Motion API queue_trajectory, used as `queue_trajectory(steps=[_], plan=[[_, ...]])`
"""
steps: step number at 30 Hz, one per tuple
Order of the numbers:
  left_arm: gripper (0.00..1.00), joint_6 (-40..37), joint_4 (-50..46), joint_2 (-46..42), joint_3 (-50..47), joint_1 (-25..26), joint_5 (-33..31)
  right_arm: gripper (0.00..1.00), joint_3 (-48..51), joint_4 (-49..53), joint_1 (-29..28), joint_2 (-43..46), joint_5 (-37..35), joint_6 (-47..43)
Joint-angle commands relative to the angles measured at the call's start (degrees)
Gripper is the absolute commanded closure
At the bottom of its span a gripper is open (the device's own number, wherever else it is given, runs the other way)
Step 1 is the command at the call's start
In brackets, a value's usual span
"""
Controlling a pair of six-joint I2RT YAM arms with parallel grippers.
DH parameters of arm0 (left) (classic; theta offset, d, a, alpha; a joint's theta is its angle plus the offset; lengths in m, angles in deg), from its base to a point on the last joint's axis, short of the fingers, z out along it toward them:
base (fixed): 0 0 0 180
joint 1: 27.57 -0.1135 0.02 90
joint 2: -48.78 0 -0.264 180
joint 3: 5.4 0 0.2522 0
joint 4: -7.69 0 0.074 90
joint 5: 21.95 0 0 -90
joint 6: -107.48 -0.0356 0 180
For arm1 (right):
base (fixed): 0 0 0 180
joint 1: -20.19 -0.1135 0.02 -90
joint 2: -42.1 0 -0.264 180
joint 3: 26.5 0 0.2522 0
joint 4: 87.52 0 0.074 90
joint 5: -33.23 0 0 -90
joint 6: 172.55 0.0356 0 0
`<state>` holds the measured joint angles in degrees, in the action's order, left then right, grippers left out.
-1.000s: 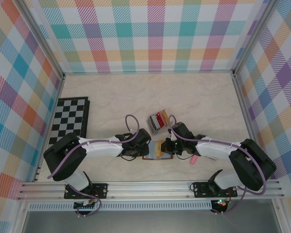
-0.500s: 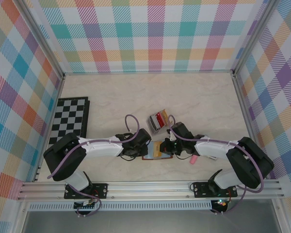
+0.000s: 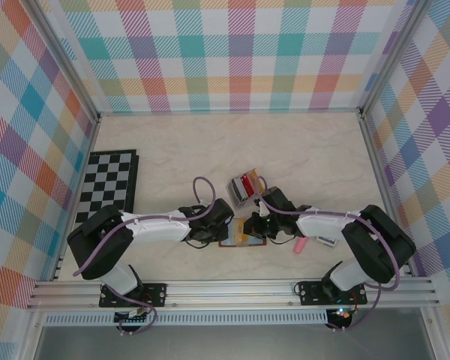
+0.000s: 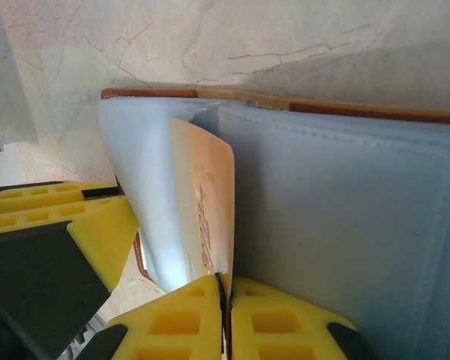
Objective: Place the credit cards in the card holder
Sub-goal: Insert the credit card into the card slot.
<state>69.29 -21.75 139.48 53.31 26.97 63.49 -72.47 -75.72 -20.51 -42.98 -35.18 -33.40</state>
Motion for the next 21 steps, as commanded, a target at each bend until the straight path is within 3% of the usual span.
queue_trajectory(steps=[1, 12, 15, 21], plan=[[0.78, 0.57, -3.09, 0.89, 0.63, -0.23, -0.95, 0.90, -1.28, 2.01, -1.13, -1.72, -1.54, 1.29], [0.84, 0.38, -3.22, 1.11, 0.27, -0.23, -0.84, 0.70, -2.78, 13.53, -1.30, 2.56, -8.33, -1.47], [0.85, 0.29, -2.96, 1.35, 0.28, -0.23, -0.62, 0.71, -3.56, 14.69, -1.31, 2.47, -8.47, -2.38], [0.85, 0.16, -2.25, 1.59, 0.44, -0.23, 0.10, 0.84, -4.86, 12.68, -1.39, 0.22, -6.00, -2.91]])
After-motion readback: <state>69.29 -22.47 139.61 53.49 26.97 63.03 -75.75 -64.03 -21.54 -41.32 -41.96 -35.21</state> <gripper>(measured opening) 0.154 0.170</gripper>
